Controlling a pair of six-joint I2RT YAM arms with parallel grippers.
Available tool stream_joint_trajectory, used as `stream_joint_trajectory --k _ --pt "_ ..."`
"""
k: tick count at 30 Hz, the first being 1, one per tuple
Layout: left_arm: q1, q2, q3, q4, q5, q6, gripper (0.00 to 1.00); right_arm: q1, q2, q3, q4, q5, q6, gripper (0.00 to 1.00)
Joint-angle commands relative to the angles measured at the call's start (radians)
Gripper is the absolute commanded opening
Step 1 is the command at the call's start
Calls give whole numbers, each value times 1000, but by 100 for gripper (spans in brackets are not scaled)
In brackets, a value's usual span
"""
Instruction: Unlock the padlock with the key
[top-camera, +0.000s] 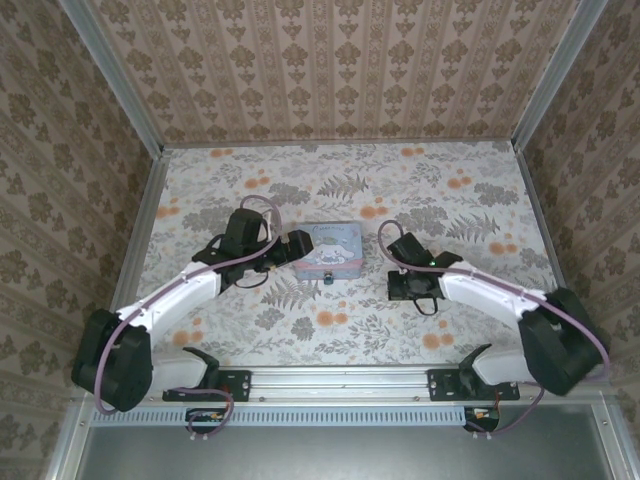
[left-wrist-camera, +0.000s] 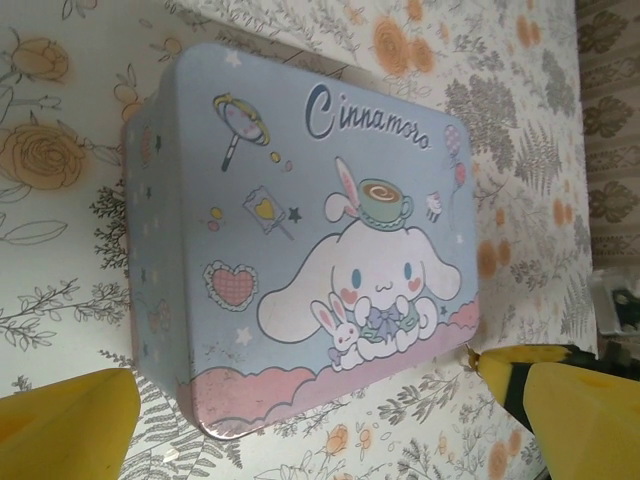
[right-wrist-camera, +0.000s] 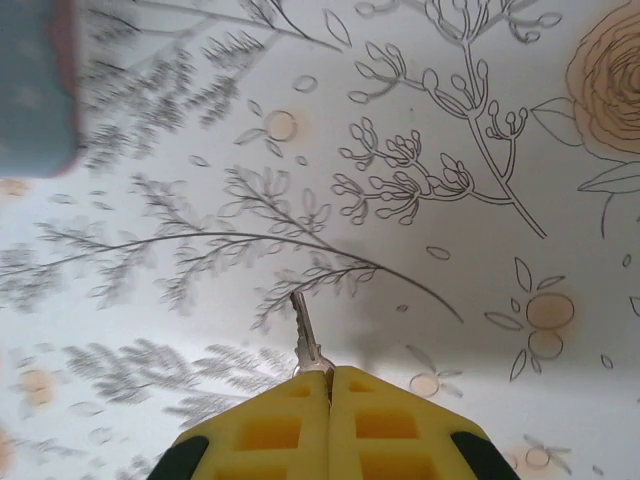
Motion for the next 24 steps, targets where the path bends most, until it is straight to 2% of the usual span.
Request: stream_joint_trajectory --k 1,9,14,19,24 --pt "2 -35 -17 40 24 32 100 3 -89 -31 48 -61 67 0" --pt "-20 -26 -27 115 68 31 100 1 -154 -31 142 -144 136 0" --pt "-70 11 -62 251 106 -38 98 1 -196 -67 283 -220 206 0" --pt "-116 55 -64 365 142 -85 93 4 -182 -75 450 -325 297 0" --pt "-122 103 -57 457 191 -124 85 10 -132 -50 557 -377 361 0"
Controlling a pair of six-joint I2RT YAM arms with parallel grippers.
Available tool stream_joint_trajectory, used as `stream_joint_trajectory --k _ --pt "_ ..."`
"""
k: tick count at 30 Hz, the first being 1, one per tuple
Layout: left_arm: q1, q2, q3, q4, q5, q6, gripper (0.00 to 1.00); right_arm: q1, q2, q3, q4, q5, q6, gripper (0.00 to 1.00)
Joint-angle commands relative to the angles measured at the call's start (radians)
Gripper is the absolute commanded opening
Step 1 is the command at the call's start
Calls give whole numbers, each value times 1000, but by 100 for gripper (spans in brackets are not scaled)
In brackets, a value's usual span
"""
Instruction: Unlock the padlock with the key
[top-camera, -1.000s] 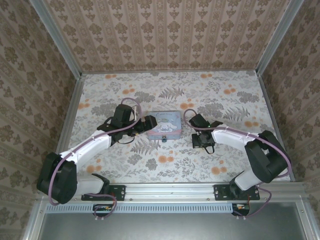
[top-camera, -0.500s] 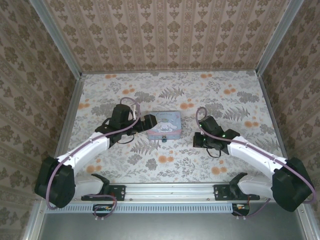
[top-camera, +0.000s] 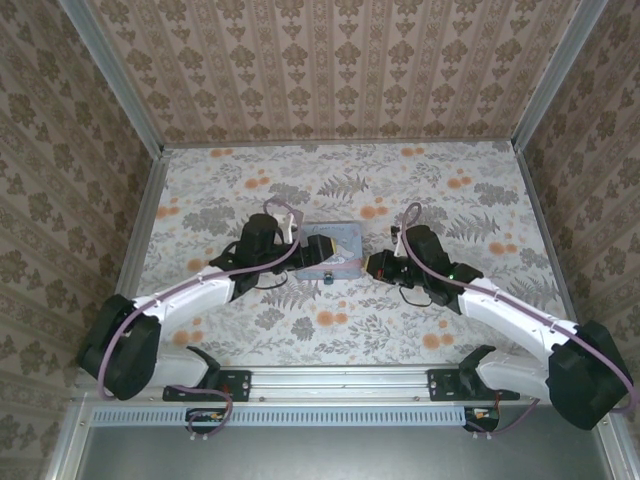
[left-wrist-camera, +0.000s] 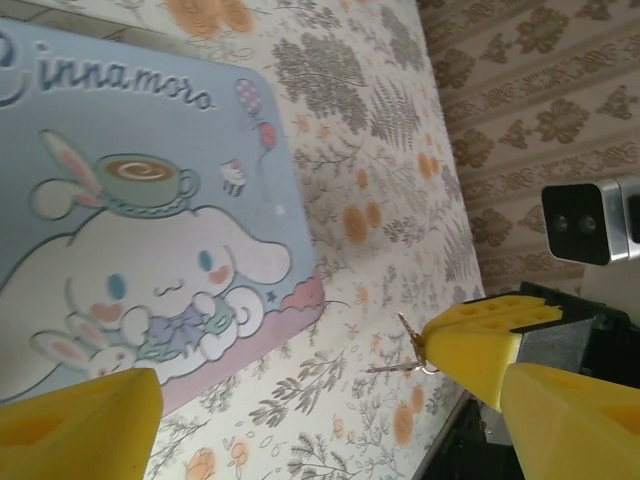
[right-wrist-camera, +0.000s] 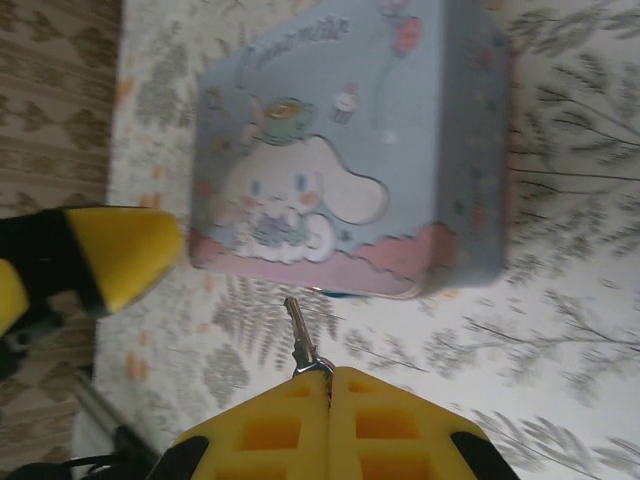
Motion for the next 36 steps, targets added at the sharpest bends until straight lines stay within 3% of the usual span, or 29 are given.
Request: stream_joint_trajectory --k 1,5,11,23,36 --pt "-4 32 2 117 59 -47 83 13 38 27 122 -70 76 0" --pt "-4 76 17 171 90 -82 68 38 85 51 181 -72 107 0" --pt "-4 113 32 191 103 -93 55 76 125 85 212 -55 126 0" --pt "-4 119 22 207 100 -95 47 107 163 109 238 -43 146 0" --pt "-4 107 11 210 93 -101 27 118 164 104 242 -29 154 0"
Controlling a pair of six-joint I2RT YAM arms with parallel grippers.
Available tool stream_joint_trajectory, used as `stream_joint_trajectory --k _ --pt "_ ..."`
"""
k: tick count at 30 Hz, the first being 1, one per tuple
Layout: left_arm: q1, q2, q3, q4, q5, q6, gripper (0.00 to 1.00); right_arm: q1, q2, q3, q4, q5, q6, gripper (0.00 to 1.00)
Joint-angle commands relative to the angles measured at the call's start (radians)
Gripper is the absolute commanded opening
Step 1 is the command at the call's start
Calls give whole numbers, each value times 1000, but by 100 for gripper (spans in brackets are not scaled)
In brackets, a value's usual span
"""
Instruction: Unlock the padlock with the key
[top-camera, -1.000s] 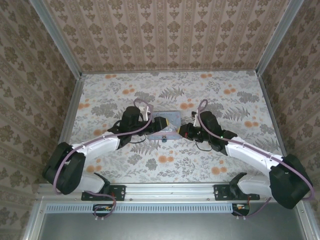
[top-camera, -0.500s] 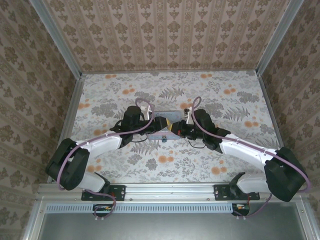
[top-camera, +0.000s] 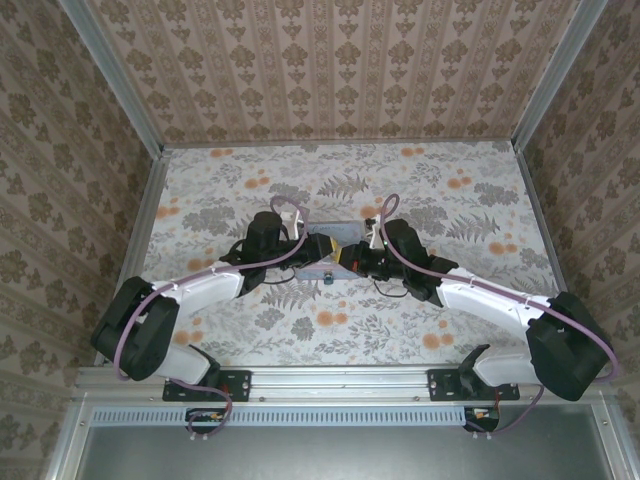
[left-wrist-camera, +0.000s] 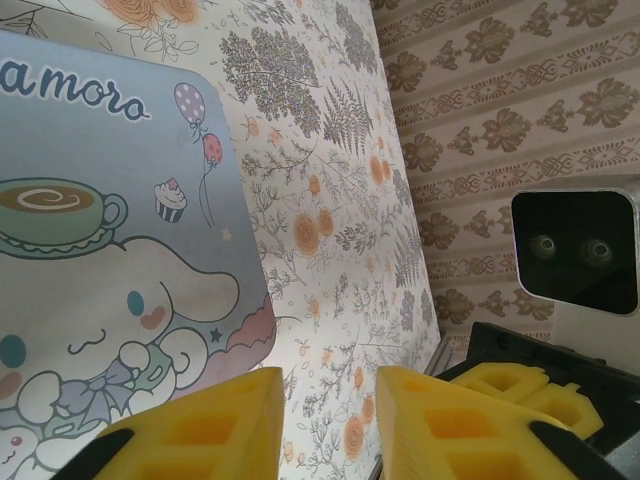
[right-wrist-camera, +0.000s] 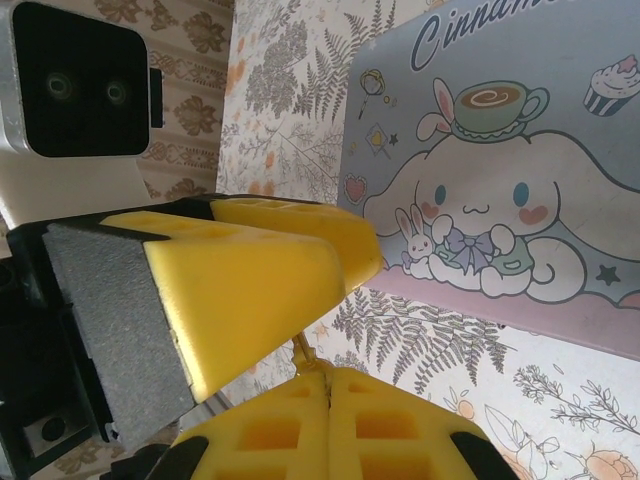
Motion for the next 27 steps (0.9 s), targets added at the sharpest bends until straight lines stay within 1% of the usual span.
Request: stream_joint_trajectory --k 1,3,9,13,16,18,21,27 --pt "-3 -2 8 29 13 0 24 8 6 23 23 19 9 0" --pt "-4 -5 5 31 11 -2 22 8 4 24 22 22 9 0" --pt "-5 -15 -3 32 9 -8 22 13 4 26 21 31 9 0" --pt "-9 -19 -3 28 4 -11 28 14 7 28 22 35 13 0" --pt "-11 -20 -4 23 1 -10 35 15 6 29 22 39 14 0" --pt "-13 -22 -6 22 -1 -13 36 15 6 29 21 43 14 0" --pt "-17 -23 -6 23 -2 -16 35 15 7 30 21 47 13 0" --pt "-27 -32 -2 23 -5 -17 27 16 17 28 28 57 19 0"
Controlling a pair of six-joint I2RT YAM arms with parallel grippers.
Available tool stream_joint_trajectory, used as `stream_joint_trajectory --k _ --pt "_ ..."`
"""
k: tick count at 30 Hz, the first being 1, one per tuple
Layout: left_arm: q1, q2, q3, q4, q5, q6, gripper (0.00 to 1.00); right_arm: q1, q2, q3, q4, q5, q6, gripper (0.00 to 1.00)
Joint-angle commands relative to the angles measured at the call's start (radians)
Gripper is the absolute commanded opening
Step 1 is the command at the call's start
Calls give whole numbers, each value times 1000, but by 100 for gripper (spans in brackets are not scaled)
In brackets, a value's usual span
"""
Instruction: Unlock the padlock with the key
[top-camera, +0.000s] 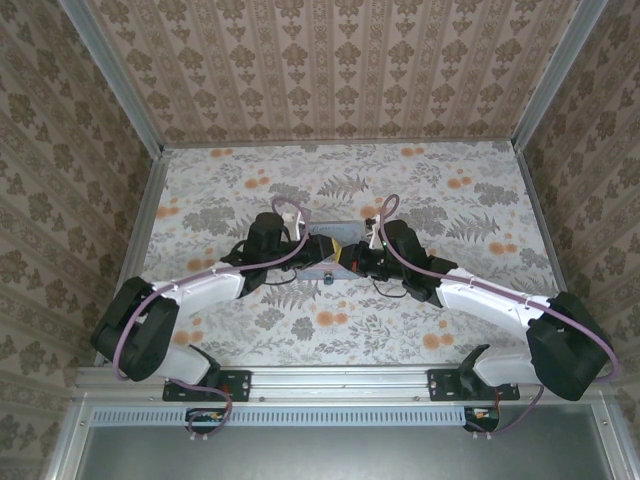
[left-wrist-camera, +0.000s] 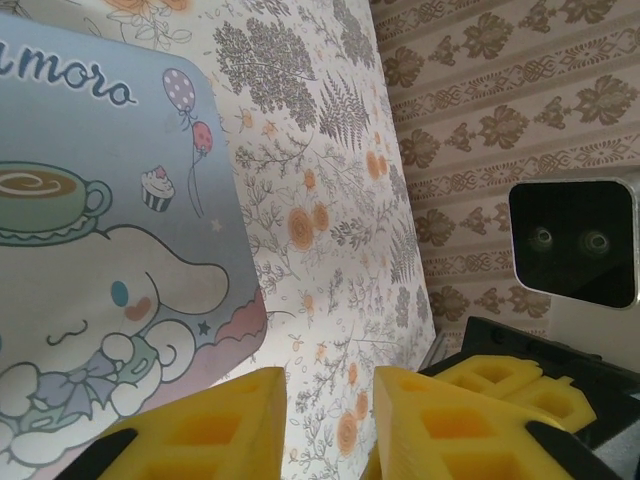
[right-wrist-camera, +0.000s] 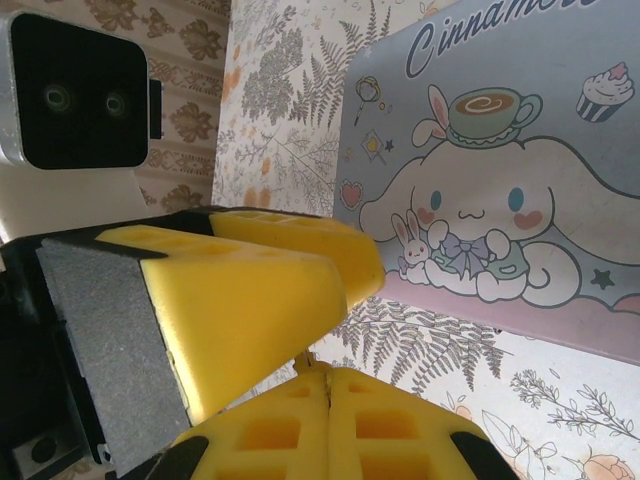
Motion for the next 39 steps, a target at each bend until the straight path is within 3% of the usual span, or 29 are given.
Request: stream_joint_trajectory --k 1,15,18,22,24,30,39 --pt "-10 -30 -1 22 -1 0 26 7 17 25 32 26 17 0" --pt "-23 -33 -3 16 -18 -1 1 12 22 21 48 30 28 0" --pt "-24 -33 -4 8 -23 5 0 12 13 17 49 33 26 0" --pt "-15 -47 -3 -5 -41 39 0 -11 -59 -15 27 59 19 42" --pt "2 -58 -3 -3 -39 61 0 -44 -110 -53 26 62 24 51" --pt "72 -110 23 0 8 173 0 -151 -177 -147 191 -14 39 63" --pt "101 -146 98 -6 43 291 0 -170 -34 -129 634 -160 60 62"
